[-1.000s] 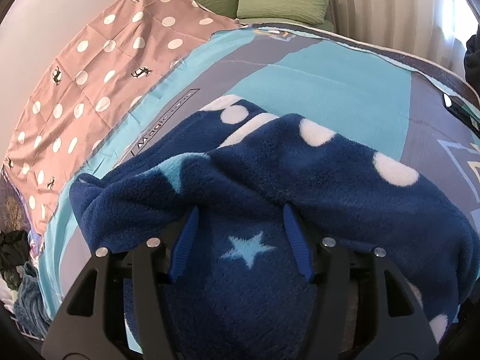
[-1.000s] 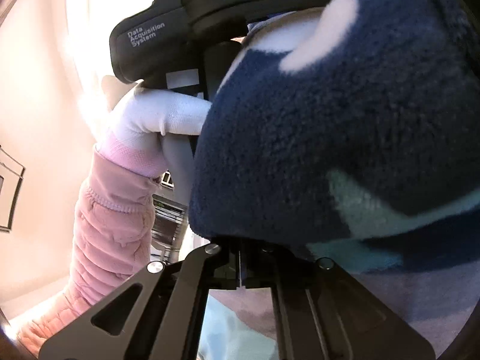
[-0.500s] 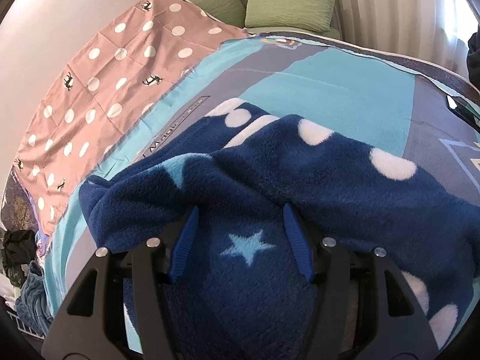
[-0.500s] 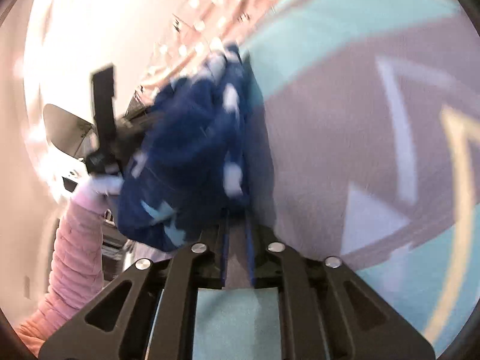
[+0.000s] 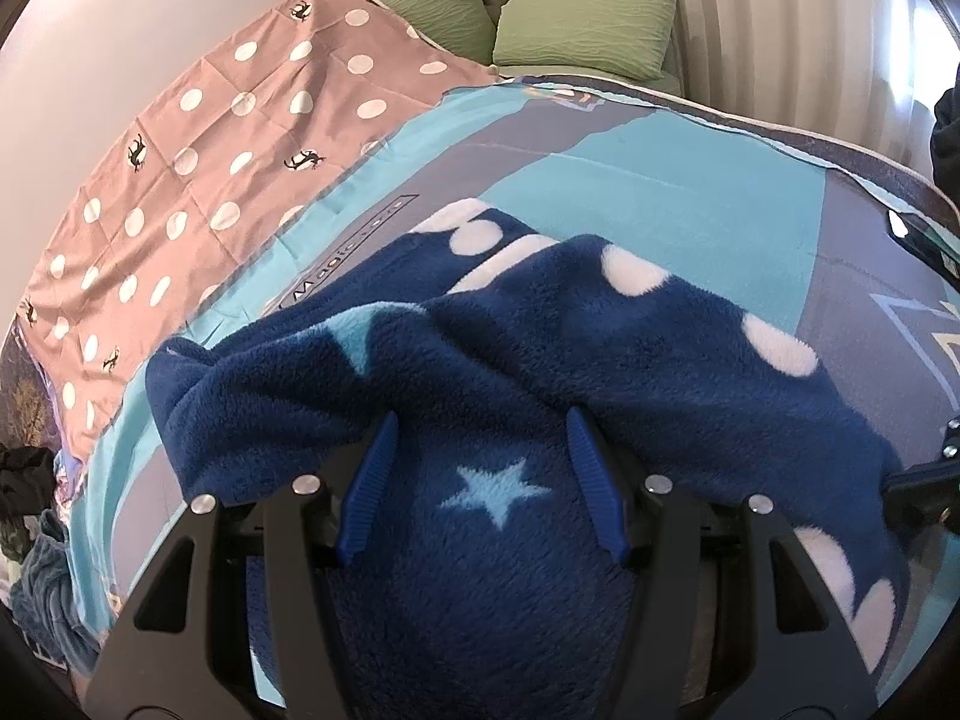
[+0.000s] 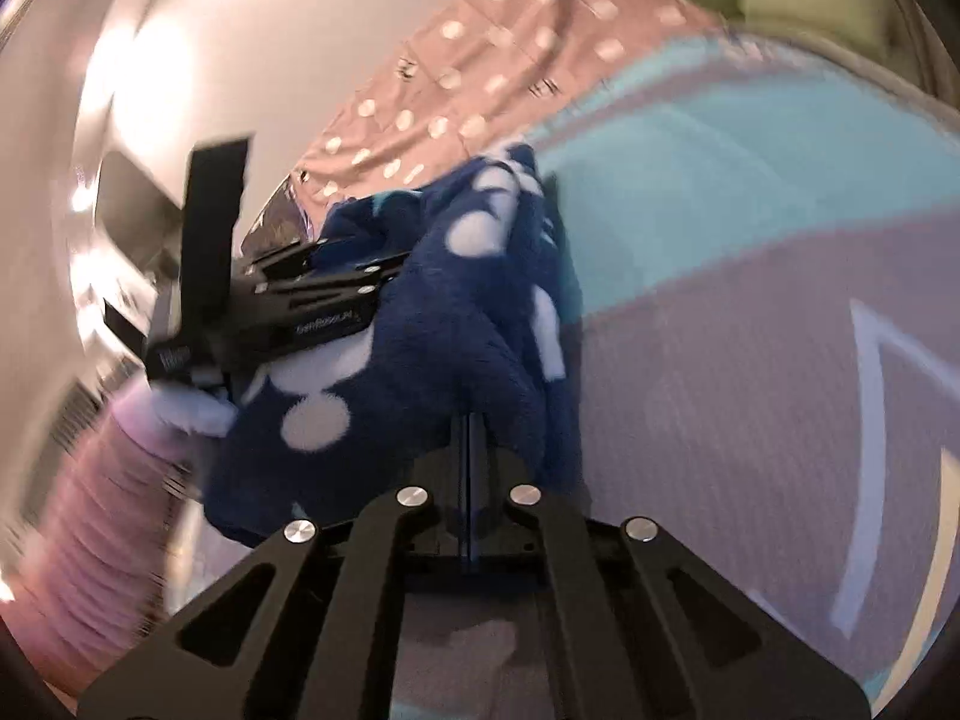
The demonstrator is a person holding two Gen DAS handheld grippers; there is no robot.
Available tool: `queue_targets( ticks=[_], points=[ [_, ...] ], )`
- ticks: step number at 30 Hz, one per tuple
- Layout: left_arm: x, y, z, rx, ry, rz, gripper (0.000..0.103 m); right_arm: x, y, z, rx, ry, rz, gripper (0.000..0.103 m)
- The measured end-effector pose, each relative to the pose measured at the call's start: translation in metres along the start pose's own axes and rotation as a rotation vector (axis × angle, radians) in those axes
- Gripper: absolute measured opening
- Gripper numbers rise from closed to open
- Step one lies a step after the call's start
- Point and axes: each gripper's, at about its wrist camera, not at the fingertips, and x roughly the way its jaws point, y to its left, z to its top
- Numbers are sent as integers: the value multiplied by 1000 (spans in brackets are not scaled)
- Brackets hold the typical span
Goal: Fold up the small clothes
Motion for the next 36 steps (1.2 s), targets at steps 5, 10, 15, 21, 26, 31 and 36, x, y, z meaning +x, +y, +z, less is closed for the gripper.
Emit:
queue_targets(
  ticks=[5, 10, 15, 21, 26, 31, 36],
  points=[
    [0, 6, -3, -19, -6, -14, 59, -18, 48, 8, -158, -33, -91, 4],
    [0, 10, -5, -22, -8, -20, 59, -14, 74, 18, -288, -110, -91, 9],
    [1, 10, -7, -39, -24, -32, 59, 43, 25, 3, -204, 18, -104, 8],
    [-28, 12, -9, -83, -62, -50, 58, 36, 42, 8, -289, 42, -173, 7],
    [-95, -21, -46, -49, -178, -147, 58, 32, 42, 6, -277, 38, -162, 8],
    [-77, -56, -84, 73, -118, -33, 58, 32, 50, 9, -288, 56, -156, 8],
    [-68, -53, -72, 39, -93, -68, 58, 32, 64, 15, -352, 87, -234, 10]
  ],
)
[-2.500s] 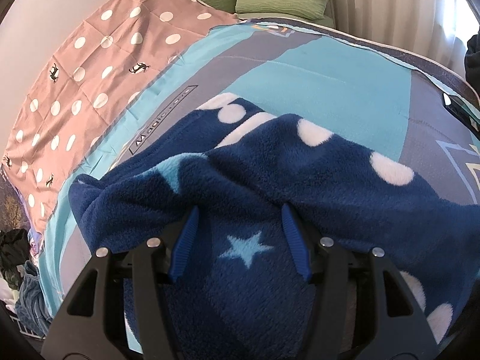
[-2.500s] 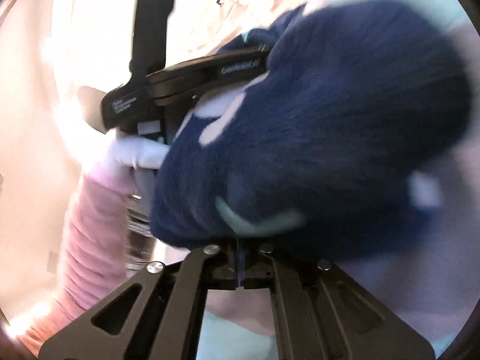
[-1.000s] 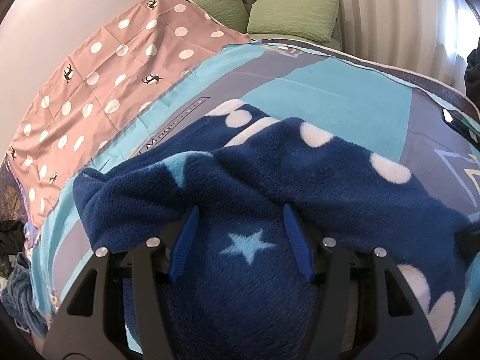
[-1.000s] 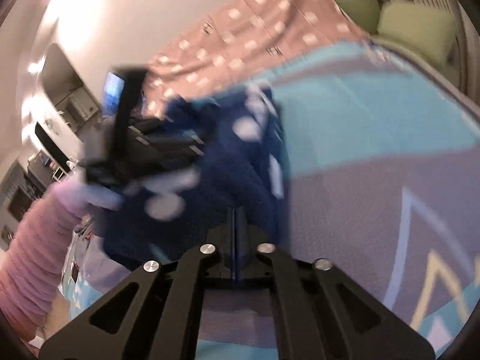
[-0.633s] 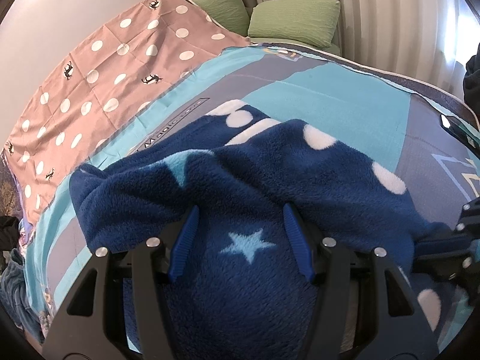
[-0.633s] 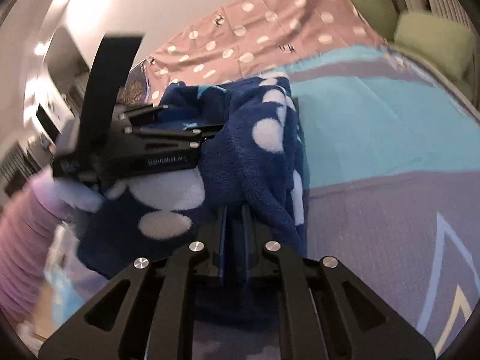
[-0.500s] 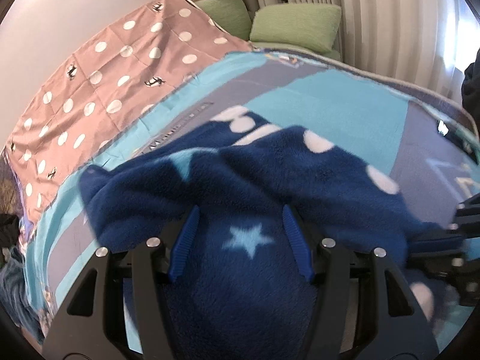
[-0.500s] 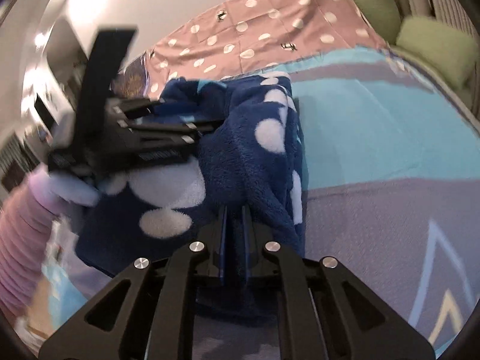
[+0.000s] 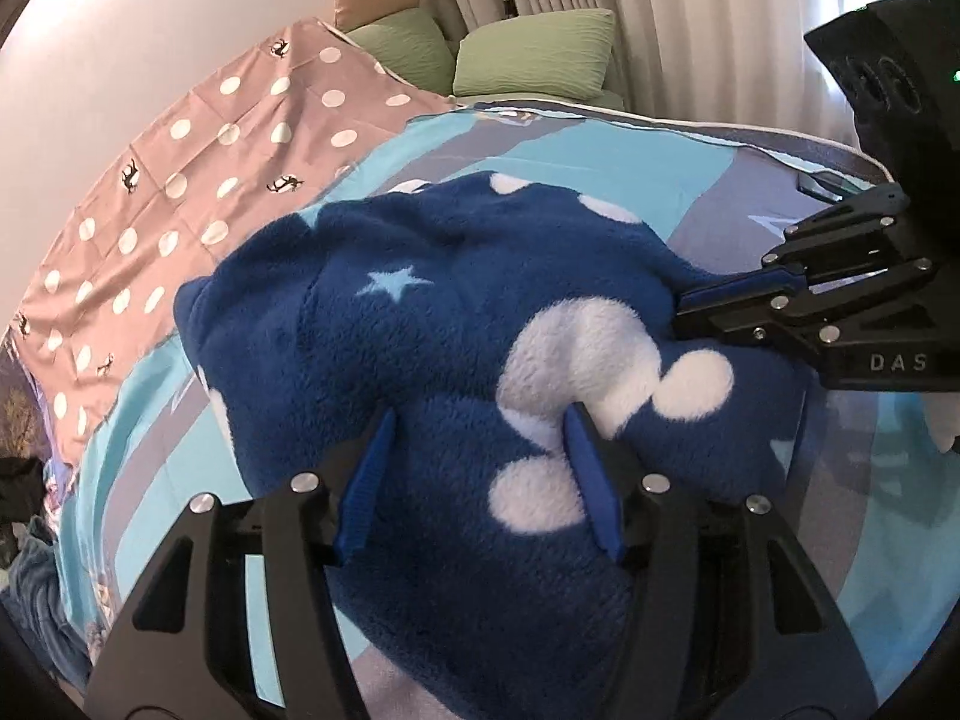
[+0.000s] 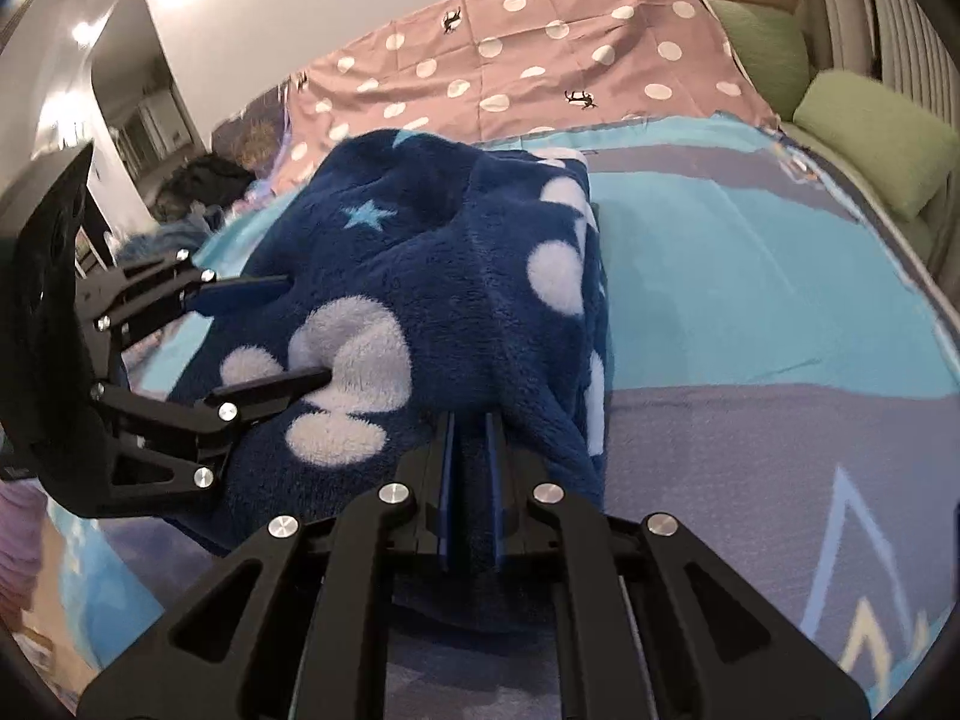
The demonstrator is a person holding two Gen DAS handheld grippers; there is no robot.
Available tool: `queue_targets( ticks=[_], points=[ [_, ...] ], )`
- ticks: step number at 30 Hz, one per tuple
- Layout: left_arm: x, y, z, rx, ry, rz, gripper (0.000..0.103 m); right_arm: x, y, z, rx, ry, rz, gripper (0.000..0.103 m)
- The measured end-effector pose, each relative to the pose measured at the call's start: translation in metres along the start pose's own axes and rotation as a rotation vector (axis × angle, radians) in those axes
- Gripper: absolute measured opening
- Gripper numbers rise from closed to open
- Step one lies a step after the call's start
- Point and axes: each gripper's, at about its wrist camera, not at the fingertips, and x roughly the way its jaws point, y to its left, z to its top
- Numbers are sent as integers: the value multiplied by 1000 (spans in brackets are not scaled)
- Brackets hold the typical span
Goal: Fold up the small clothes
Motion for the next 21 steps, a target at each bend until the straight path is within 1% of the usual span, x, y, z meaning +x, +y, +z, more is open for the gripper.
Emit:
queue_targets(
  ticks=[2, 3, 6, 9, 11, 12, 13, 14, 15, 16, 17, 19, 21],
  points=[
    [-1, 2, 0, -2, -1, 4, 58, -3, 1, 7, -7, 16, -9, 9],
    [-1, 2, 0, -9, -5, 6, 58, -6, 4, 10, -24, 6, -29, 9],
    [0, 4, -3, -19, -18, 13, 58, -18, 19, 22, -102, -60, -99, 9],
    [0, 5, -2, -23, -26, 13, 58, -28, 23, 43, -112, -118, -73, 9],
    [1, 5, -2, -21, -26, 13, 58, -26, 25, 53, -125, -137, -68, 9],
    [1, 5, -1, -21, -27, 12, 58, -19, 25, 57, -132, -127, -65, 10],
    [0, 5, -2, -22, -29, 12, 58, -5, 23, 58, -133, -81, -61, 13],
    [-1, 5, -4, -24, -33, 12, 58, 20, 19, 54, -137, 22, -65, 16],
    [-1, 5, -4, -25, -37, 8, 58, 38, 18, 48, -157, 82, -77, 16],
    [0, 6, -5, -24, -42, 4, 58, 47, 18, 42, -197, 69, -83, 15],
    [1, 5, -5, -23, -46, 8, 58, 47, 16, 40, -208, 62, -84, 15],
    [0, 5, -3, -23, -52, 8, 58, 43, 12, 47, -149, 86, -72, 15],
    [-8, 11, 1, -37, -64, -15, 58, 41, 15, 46, -200, 77, -86, 15]
  ],
)
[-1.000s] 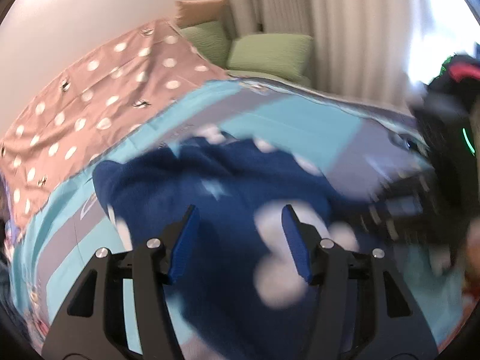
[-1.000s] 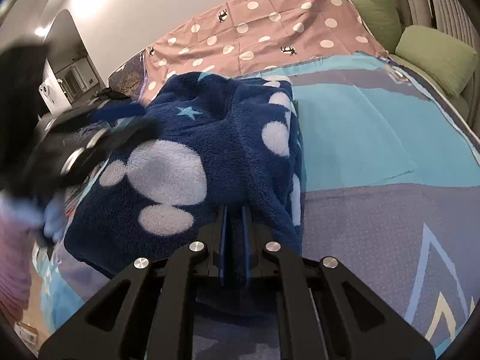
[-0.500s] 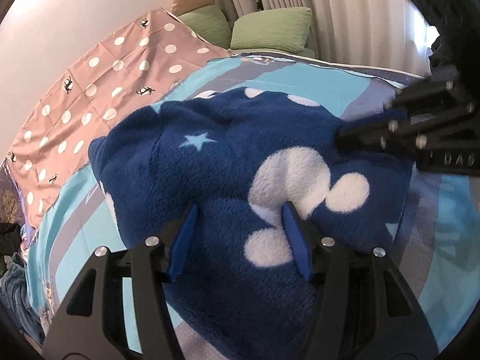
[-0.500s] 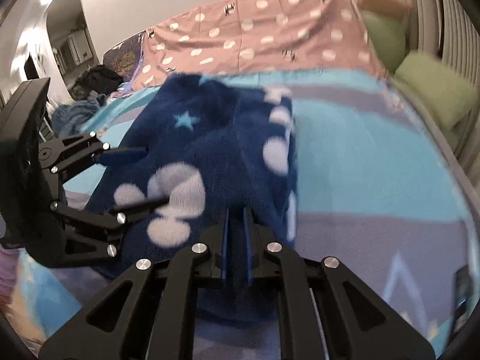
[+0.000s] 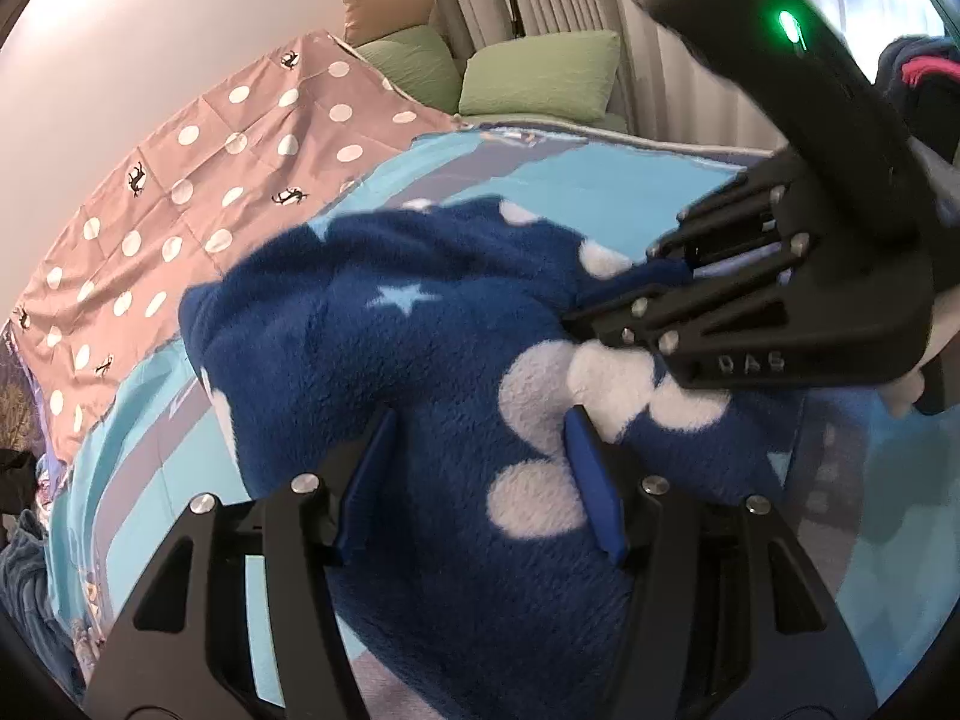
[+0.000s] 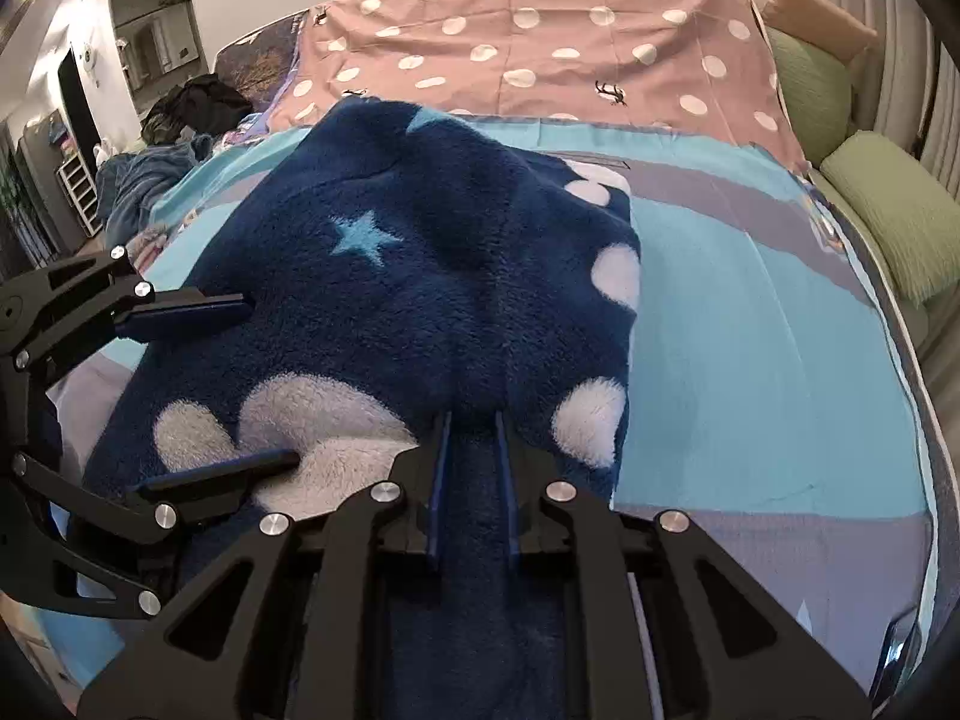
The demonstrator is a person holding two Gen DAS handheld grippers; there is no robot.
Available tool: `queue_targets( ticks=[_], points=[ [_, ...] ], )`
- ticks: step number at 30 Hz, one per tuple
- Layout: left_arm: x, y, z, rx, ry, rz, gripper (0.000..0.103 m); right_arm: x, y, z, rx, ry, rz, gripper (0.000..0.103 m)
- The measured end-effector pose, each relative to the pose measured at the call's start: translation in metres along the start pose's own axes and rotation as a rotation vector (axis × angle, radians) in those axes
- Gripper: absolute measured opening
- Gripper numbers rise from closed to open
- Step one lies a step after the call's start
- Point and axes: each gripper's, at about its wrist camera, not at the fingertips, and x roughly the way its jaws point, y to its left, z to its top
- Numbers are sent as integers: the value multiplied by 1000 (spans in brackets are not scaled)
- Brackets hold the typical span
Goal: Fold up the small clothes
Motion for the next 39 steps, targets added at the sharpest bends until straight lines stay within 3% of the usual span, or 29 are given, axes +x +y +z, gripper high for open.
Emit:
queue_targets(
  ticks=[2, 7, 9, 11, 12, 14, 15, 18, 21, 24, 27, 28, 30, 32, 33, 34, 36, 37, 39],
  points=[
    [-11, 16, 7, -73, -26, -53, 55, -2, -2, 2, -7, 3, 5, 15],
    [-12, 80, 34, -223, -98, 23, 47, -3, -4, 13, 6, 34, 39, 15],
    [8, 108, 40, -271, -74, 25, 38, -2, 1, 12, -23, 35, 18, 15],
    [52, 134, 37, -300, 40, 41, 35, -3, 1, 10, -33, 26, 17, 15],
    [80, 138, 26, -306, 108, -6, 35, -3, -1, 10, -26, 24, 29, 15],
    [89, 136, 21, -326, 86, -26, 33, -2, -8, 13, -3, 34, 50, 15],
    [88, 134, 22, -332, 95, -14, 32, -3, -11, 16, 10, 41, 66, 15],
    [84, 112, 31, -213, 137, 84, 31, -16, -14, 39, 17, 8, 56, 14],
    [83, 115, 32, -226, 147, 71, 31, -22, -13, 79, 23, -71, 50, 15],
    [80, 117, 30, -243, 135, 54, 31, 5, -11, 106, 44, -26, 129, 16],
    [77, 126, 29, -264, 115, 40, 33, 79, -16, 102, 57, 155, 34, 17],
    [76, 130, 30, -279, 105, 30, 34, 96, -19, 95, 75, 168, 72, 17],
    [67, 142, 32, -340, 77, -20, 35, 91, -35, 95, 154, 140, 151, 16],
    [55, 153, 38, -388, 16, -45, 35, 88, -39, 92, 160, 124, 169, 16],
    [45, 161, 43, -412, -38, -1, 43, 88, -39, 91, 162, 120, 173, 16],
    [41, 166, 47, -424, -63, 39, 45, 88, -40, 92, 167, 120, 178, 16],
    [43, 181, 55, -477, -85, 34, 45, 89, -38, 93, 162, 124, 173, 16],
    [51, 184, 55, -487, -66, 20, 46, 90, -37, 93, 158, 123, 168, 16],
    [96, 180, 46, -440, 106, 32, 50, 89, -35, 94, 157, 120, 163, 16]
  ],
)
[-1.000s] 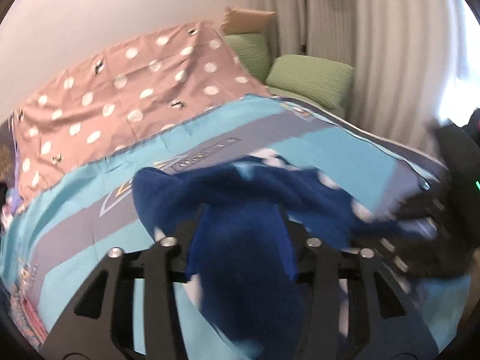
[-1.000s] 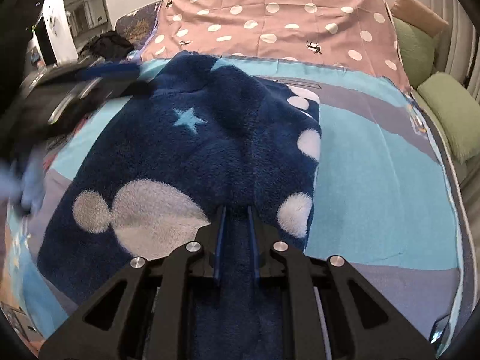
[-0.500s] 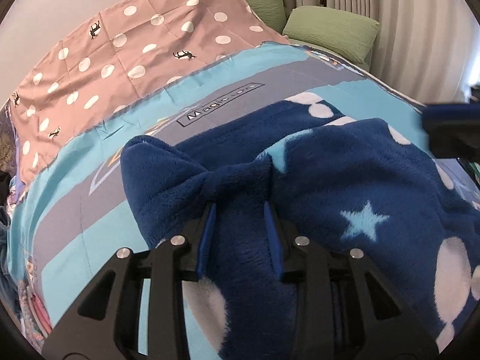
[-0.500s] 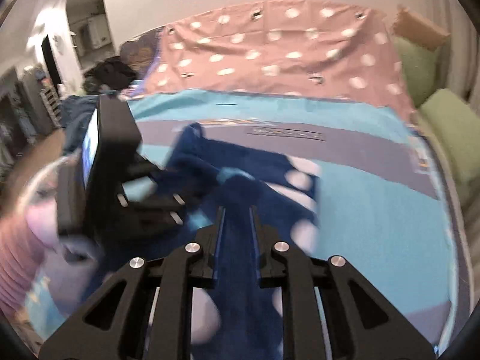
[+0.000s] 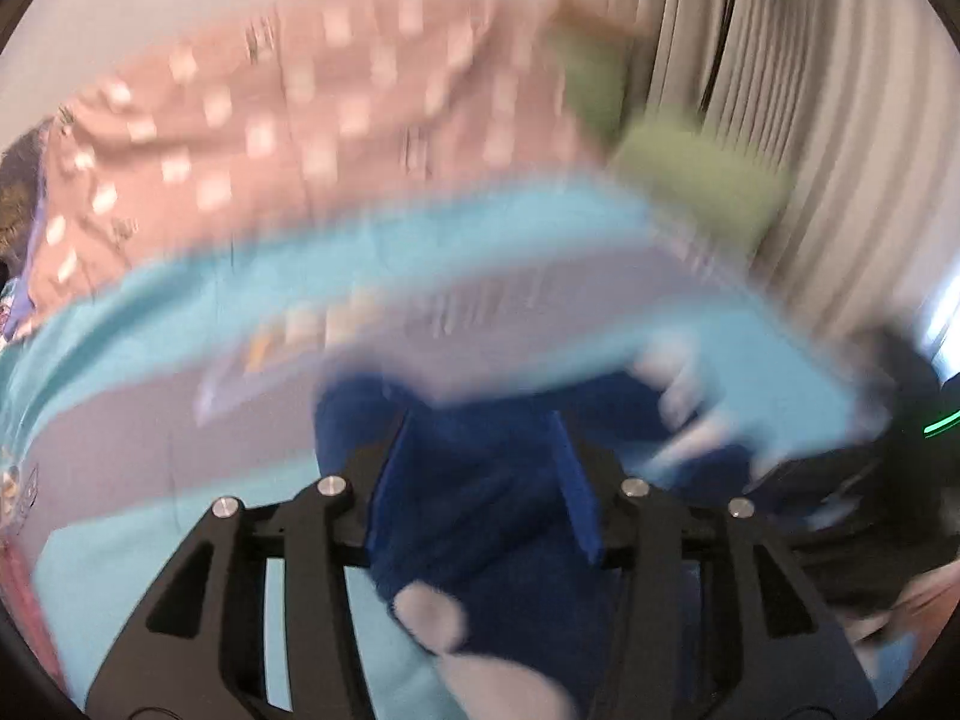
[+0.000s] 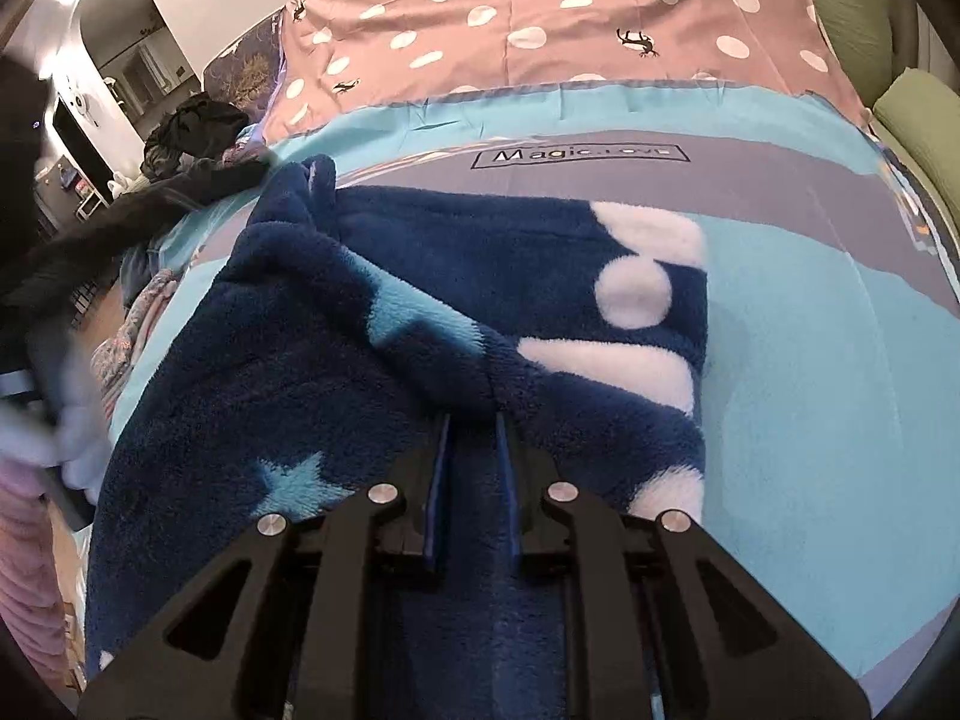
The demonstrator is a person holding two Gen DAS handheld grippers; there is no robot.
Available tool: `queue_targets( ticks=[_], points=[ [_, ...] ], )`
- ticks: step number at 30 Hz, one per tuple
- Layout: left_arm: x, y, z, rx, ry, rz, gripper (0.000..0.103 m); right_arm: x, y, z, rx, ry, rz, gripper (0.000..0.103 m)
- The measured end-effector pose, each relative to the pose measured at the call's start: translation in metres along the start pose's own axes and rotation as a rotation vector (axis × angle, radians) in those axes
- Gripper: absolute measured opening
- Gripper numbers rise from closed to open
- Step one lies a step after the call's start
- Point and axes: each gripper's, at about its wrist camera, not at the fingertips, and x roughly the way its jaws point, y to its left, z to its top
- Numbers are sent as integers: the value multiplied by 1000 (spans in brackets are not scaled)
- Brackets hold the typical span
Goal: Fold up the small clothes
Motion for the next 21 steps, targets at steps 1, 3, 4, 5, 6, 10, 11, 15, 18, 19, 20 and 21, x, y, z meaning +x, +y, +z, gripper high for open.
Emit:
queue_targets(
  ticks=[1, 3, 4, 5, 6, 10, 11, 15, 18, 19, 20, 21],
  points=[
    [26, -9, -14, 85, 46, 72, 50, 2, 0, 0, 3, 0, -4, 16],
    [30, -15, -18, 88, 5, 96, 50, 1, 2, -4, -3, -5, -26, 16],
    [30, -19, -14, 71, 26, 119, 50, 0, 3, -5, -4, -10, -32, 16],
    [28, -26, -12, 117, 35, 152, 50, -2, 3, -5, -4, -18, -32, 16],
    [23, -34, -10, 169, 36, 191, 50, -8, 3, -7, -3, -40, -26, 16],
    [-25, -53, -5, 235, -18, 193, 52, -69, -6, -31, 101, -215, -11, 21],
    [-44, -60, -8, 241, -52, 150, 58, -88, -11, -41, 129, -258, 6, 24],
    [-93, -97, -35, 370, -111, -21, 88, -164, -39, -110, 278, -368, 84, 67],
    [-71, -135, -73, 550, -24, -18, 89, -181, -57, -172, 464, -303, 178, 74],
    [-66, -134, -76, 516, -33, -33, 89, -180, -59, -193, 536, -268, 218, 75],
    [-61, -129, -73, 450, -23, -69, 89, -176, -59, -217, 624, -222, 273, 75],
    [-58, -126, -71, 424, -12, -89, 89, -174, -58, -228, 675, -199, 311, 75]
  ],
)
